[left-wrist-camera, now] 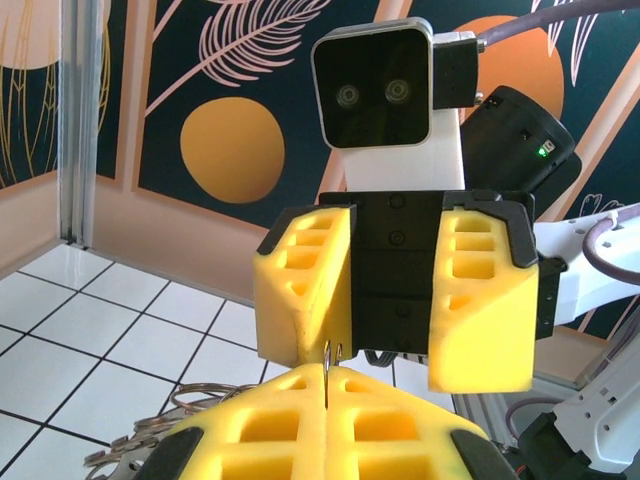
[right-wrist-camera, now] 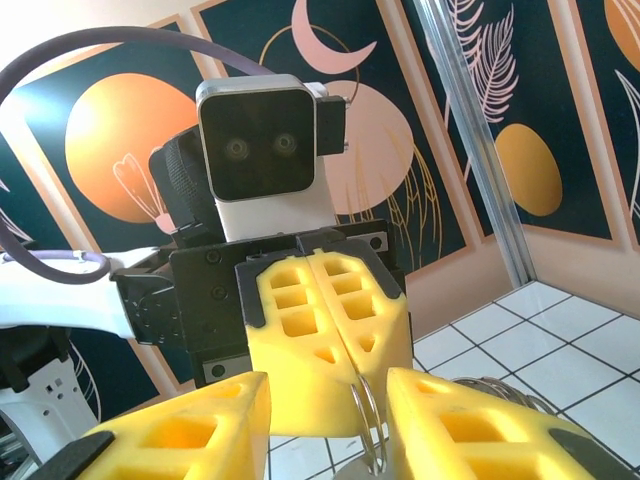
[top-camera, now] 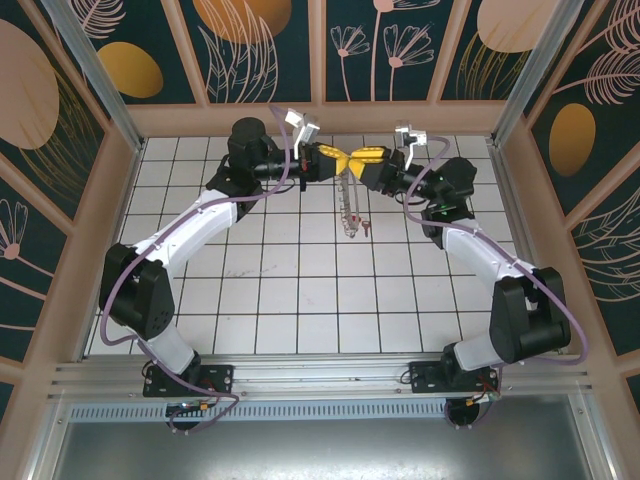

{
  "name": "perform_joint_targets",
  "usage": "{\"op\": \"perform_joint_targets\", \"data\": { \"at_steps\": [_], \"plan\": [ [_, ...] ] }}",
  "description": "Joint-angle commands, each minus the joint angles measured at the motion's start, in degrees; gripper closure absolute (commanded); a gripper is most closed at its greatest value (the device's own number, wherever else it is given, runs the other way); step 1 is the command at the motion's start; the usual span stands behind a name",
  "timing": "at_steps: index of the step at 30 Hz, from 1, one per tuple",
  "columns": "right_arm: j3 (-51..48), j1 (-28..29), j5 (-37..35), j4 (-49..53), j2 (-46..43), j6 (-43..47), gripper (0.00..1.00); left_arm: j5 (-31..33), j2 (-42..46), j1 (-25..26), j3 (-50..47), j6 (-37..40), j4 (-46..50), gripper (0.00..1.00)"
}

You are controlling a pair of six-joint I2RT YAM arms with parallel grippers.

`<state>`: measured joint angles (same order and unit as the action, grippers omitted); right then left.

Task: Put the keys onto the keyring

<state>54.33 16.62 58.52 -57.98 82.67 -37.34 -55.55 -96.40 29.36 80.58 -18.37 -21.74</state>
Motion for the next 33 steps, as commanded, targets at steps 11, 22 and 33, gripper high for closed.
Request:
{"op": "perform_joint_targets", "data": {
  "at_steps": [11,22,33],
  "plan": [
    [-2.5,0.5,0.3,-1.7,-0.8,1.9,0.77,-1.4,0.1,0.2,0.7,-0.8,-3.9,1.0],
    [-1.6,0.6,-0.5,-1.7,-0.6,1.9,0.82,-2.4,-0.2,0.3,0.5,-0.9,-4.0,1.0],
    [-0.5,0.6,-1.4,-2.3,0.2,1.3,1.0,-3.5,-0.5,0.3,0.4,-0.9,-3.7,1.0]
  ]
}}
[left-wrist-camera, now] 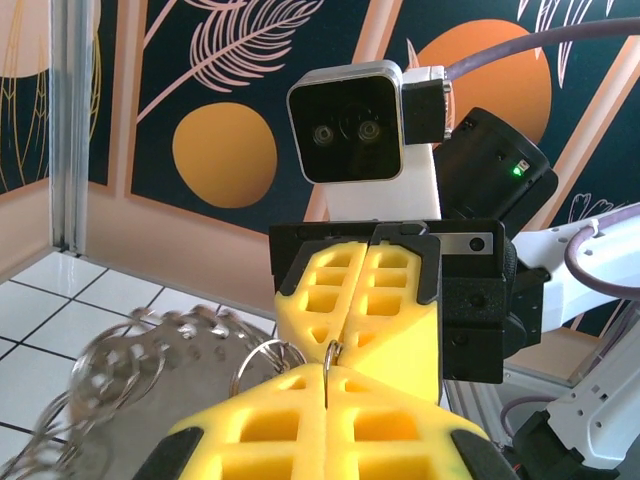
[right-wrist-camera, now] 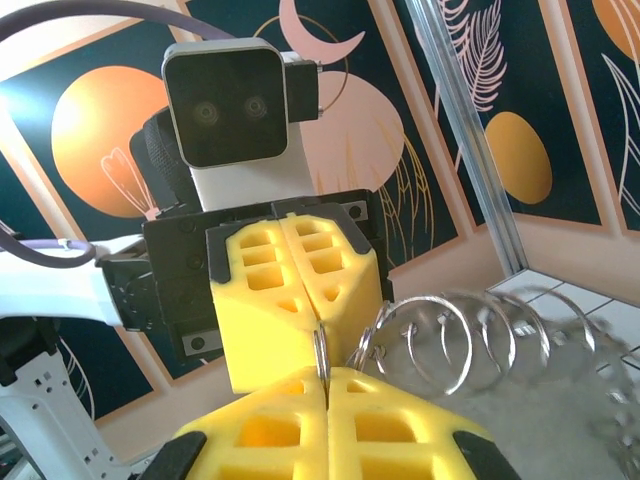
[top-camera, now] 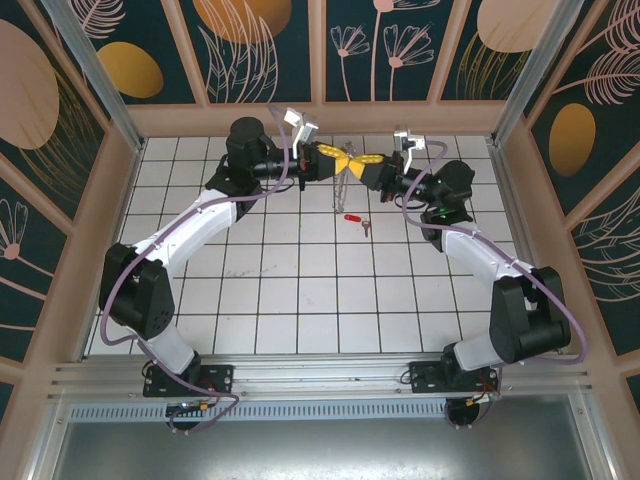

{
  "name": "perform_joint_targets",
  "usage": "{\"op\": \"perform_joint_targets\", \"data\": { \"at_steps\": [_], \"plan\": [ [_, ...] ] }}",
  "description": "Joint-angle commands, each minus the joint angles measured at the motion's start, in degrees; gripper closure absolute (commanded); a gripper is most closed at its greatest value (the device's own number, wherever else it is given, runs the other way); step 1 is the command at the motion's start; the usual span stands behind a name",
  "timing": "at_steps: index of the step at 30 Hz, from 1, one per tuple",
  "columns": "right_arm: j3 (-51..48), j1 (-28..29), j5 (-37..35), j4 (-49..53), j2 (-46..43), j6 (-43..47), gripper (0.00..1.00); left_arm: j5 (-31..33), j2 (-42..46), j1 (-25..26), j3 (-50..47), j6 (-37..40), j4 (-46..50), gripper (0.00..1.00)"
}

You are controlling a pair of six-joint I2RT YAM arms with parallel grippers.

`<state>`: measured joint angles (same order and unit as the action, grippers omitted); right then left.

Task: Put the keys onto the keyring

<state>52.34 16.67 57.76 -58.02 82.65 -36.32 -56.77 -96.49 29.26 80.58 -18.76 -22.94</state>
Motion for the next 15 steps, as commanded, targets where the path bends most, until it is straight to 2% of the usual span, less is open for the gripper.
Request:
{"op": "perform_joint_targets", "data": {
  "at_steps": [1,5,15],
  "plan": [
    [1.6,0.6,-0.5,-2.7,0.4,0.0,1.0,-2.3,-0.4,0.4,0.4,-0.5,-2.5,1.0],
    [1.3,0.5,-1.0,-4.8,0.8,-1.4,1.0,-1.2,0.0,0.4,-0.2,-1.1,-2.8,1.0],
    [1.3,0.5,-1.8,-7.5,1.2,-3.2,1.0,-0.9,0.7,0.4,-3.3,-4.1,-7.3,0.87]
  ]
}}
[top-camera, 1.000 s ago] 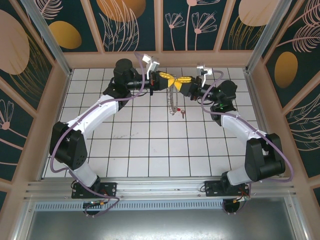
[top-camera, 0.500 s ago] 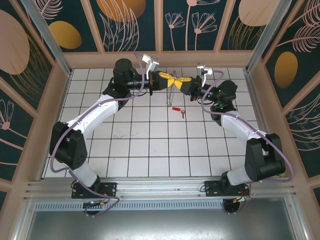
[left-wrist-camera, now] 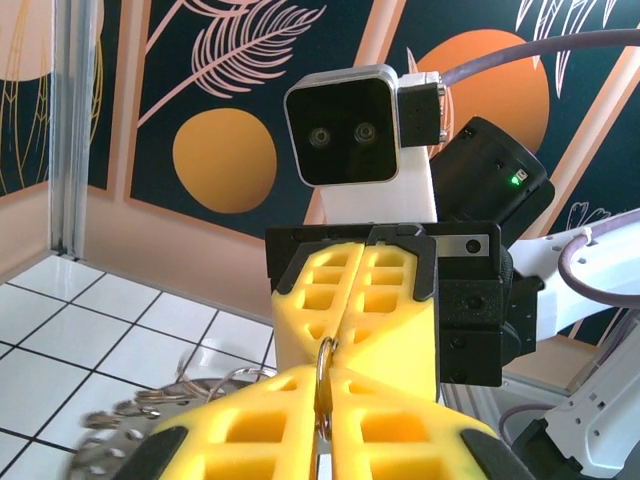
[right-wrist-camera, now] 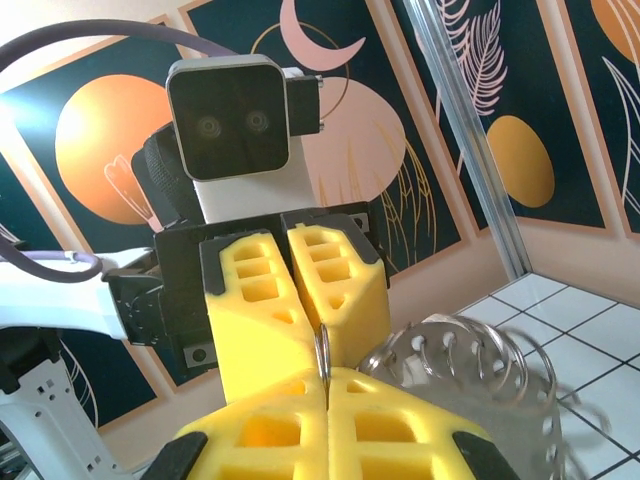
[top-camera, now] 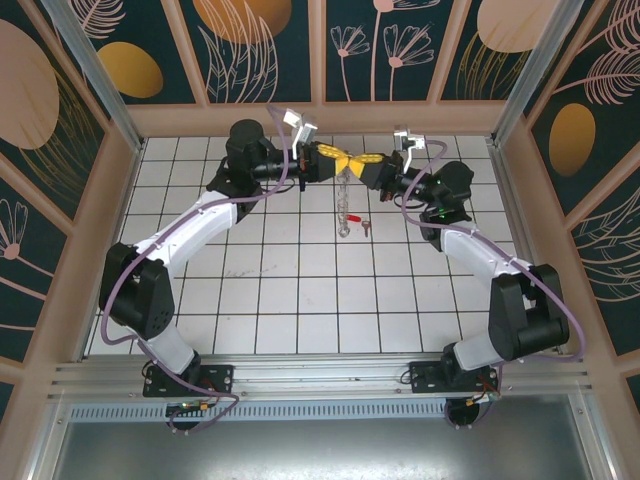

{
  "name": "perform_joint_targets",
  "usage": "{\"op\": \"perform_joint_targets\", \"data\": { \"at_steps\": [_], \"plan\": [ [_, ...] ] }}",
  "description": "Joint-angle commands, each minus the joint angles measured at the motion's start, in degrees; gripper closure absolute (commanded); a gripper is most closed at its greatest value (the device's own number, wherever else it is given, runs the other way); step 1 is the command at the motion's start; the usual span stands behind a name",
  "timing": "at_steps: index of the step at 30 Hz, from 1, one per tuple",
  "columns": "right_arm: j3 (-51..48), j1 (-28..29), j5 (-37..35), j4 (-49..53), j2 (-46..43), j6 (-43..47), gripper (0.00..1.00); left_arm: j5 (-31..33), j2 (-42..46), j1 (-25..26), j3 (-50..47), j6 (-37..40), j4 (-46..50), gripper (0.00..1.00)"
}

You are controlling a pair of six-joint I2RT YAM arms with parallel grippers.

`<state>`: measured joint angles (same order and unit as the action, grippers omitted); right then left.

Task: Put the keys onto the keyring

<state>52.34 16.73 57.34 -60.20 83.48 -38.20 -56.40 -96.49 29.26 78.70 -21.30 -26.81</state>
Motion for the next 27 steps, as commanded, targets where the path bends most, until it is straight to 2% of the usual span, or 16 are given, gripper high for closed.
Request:
{"op": "perform_joint_targets", "data": {
  "at_steps": [1,5,14,27],
  "plan": [
    [1.2,0.5,-1.4,-5.7,0.5,-1.6,1.0,-1.3,0.7,0.4,-1.7,-2.2,-4.4,0.85],
    [0.9,0.4,-1.6,-7.2,1.0,-2.7,1.0,-1.4,0.5,0.4,-2.6,-4.6,-7.4,0.8],
    [0.7,0.7,-1.4,-8.2,1.5,-3.5,1.0,-1.2,0.1,0.4,-3.9,-7.8,-11.9,0.81],
    [0.6,0.9,-1.2,-8.1,1.5,-3.3,1.0,-1.0,-0.9,0.4,-4.3,-11.0,-15.9,0.89]
  ]
}}
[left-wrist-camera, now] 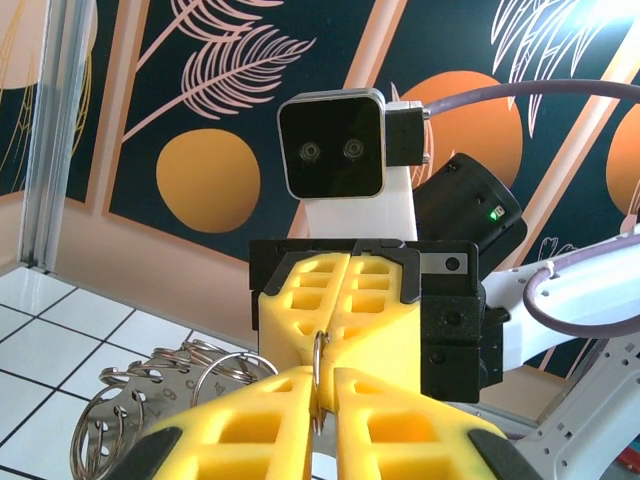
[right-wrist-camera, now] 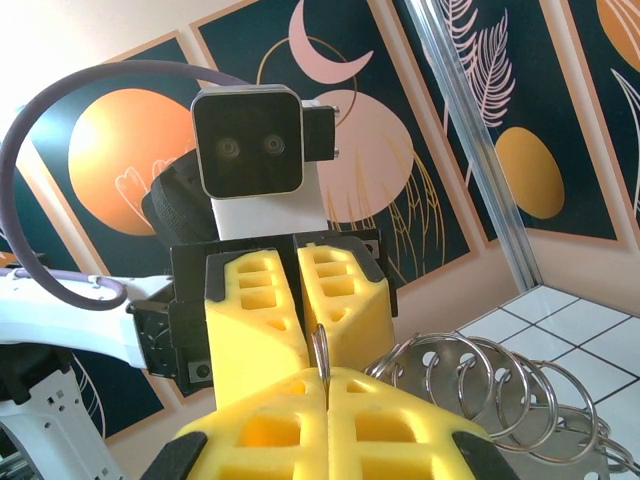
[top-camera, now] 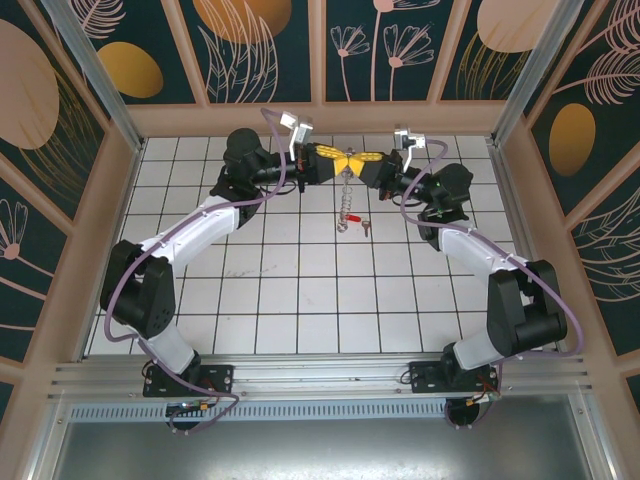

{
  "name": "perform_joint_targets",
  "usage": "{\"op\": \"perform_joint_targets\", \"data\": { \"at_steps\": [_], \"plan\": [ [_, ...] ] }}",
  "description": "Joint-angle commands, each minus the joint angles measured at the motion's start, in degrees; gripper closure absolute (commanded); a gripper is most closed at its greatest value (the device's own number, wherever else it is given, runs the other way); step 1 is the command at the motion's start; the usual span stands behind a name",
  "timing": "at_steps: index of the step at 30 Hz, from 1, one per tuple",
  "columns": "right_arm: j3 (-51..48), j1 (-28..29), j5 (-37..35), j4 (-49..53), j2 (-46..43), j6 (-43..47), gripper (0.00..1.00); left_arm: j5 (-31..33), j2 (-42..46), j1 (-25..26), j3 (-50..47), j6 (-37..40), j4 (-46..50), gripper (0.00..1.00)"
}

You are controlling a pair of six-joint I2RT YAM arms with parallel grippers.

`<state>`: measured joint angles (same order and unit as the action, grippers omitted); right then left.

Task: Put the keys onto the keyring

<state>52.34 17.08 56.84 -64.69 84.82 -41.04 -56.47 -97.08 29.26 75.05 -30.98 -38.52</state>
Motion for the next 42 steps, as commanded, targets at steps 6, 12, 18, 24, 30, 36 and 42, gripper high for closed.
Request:
{"op": "perform_joint_targets", "data": {
  "at_steps": [6,12,18,24,30,36,42],
  "plan": [
    [0.7,0.9,-0.4,-3.4,0.3,-0.4,1.0,-0.8,-0.8,0.4,-0.8,-3.0,-6.2,0.98],
    [1.0,0.5,-1.0,0.6,-0.5,1.0,0.9,0.7,-0.7,0.5,-0.8,-1.1,-4.0,1.0],
    [-2.9,-4.4,-7.2,9.1,-6.6,2.2,0.51,6.0,2.2,0.4,-1.2,11.2,7.4,1.0],
    [-5.5,-8.6,-17.1,23.9,-10.6,3.1,0.48,11.5,5.1,0.4,-3.0,19.1,12.0,1.0],
    [-7.7,-11.8,-23.4,31.6,-9.7,3.8,0.47,16.4,7.8,0.4,-6.8,25.1,11.5,1.0],
    [-6.5,-12.2,-27.7,39.1,-5.4,6.1,0.47,22.7,11.5,0.4,-14.4,25.5,2.3,1.0],
    [-3.0,-12.2,-28.8,47.1,0.3,11.2,0.46,28.3,14.8,0.4,-19.0,23.1,-4.3,1.0]
  ]
}}
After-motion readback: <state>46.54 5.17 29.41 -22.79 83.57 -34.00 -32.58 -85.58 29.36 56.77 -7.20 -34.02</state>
